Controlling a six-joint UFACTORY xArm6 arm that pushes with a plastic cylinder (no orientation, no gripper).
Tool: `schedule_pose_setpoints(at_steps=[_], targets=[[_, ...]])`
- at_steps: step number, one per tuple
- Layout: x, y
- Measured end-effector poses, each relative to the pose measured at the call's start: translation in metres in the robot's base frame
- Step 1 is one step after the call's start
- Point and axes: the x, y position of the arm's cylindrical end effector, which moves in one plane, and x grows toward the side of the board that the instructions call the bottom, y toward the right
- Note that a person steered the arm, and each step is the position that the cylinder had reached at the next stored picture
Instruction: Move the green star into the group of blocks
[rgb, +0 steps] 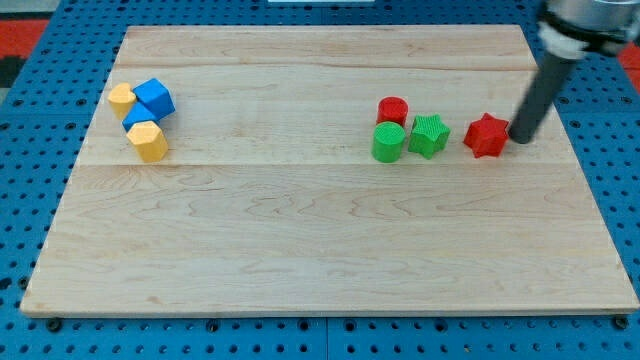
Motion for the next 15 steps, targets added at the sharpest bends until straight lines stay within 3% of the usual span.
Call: schedule_pose_setpoints(at_steps=[1,6,7,8,9,10,11,12,13,15], targets=[[0.010,-0.111],[-0.003,-0.420],[0.012,-0.396],[0.017,-0.336],[0.003,-0.312],[-0.016,-0.307],[-0.017,-0.370],[-0.024,-0.345],[-0.058,-0.254],[-0.094,-0.144]])
